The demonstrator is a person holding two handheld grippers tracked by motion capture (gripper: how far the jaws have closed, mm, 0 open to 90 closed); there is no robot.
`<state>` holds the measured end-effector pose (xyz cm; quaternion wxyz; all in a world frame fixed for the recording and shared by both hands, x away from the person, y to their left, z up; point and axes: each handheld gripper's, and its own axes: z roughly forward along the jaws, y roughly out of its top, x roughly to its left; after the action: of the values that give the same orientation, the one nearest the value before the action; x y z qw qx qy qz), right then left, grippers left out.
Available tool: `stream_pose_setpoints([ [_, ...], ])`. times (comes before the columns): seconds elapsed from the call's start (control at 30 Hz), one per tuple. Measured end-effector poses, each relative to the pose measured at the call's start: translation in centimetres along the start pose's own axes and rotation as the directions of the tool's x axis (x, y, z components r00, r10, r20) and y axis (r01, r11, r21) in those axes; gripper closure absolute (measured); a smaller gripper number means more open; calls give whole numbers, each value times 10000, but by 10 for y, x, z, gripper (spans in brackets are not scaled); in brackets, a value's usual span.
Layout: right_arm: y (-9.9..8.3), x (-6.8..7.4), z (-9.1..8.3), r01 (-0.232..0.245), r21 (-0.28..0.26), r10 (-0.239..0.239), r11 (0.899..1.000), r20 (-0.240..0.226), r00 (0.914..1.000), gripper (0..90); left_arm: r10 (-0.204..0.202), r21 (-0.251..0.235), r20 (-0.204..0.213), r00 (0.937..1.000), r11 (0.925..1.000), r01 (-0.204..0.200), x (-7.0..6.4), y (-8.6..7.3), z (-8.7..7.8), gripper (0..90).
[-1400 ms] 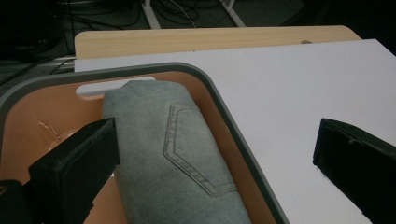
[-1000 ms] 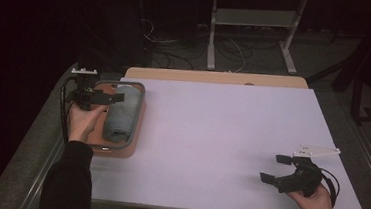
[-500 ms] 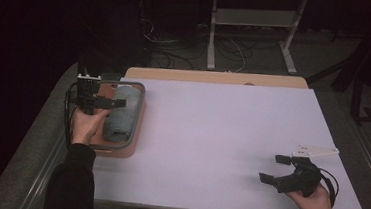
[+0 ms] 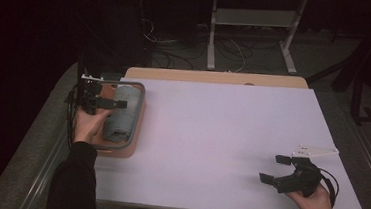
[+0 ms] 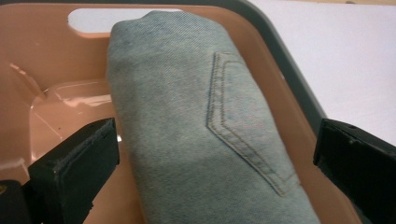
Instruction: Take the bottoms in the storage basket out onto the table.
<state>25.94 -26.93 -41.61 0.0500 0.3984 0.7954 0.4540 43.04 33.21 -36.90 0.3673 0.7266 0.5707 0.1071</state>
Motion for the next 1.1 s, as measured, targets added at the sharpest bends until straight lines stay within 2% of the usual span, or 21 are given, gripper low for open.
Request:
stream_pose_setpoints([
  [0.17, 0, 0, 0, -5, 13, 5, 10000, 10, 10000, 0, -159, 102, -56, 9999, 9998, 160, 5, -1, 4, 1],
  [0.33, 0, 0, 1, -10, 59, 10, 10000, 98, 10000, 0, -318, 407, -34, 9995, 9987, 319, 8, -1, 12, 0],
  [0.73, 0, 1, 2, 4, 109, -4, 9999, 49, 10000, 0, -244, 1061, 39, 9997, 9941, 238, 4, -2, 34, 0],
  [0.83, 0, 1, 2, 8, 78, -8, 10000, 50, 10000, 0, -202, 1239, 43, 9998, 9921, 195, 3, -1, 39, 0],
  [0.97, 0, 1, 2, 25, 94, -25, 10000, 43, 10000, 0, -408, 1449, 167, 9990, 9887, 379, 4, -2, 43, 0],
  [1.1, 0, 1, 2, 37, 112, -38, 9999, 44, 10000, 0, -670, 1870, 506, 9965, 9807, 565, 8, -2, 48, 0],
])
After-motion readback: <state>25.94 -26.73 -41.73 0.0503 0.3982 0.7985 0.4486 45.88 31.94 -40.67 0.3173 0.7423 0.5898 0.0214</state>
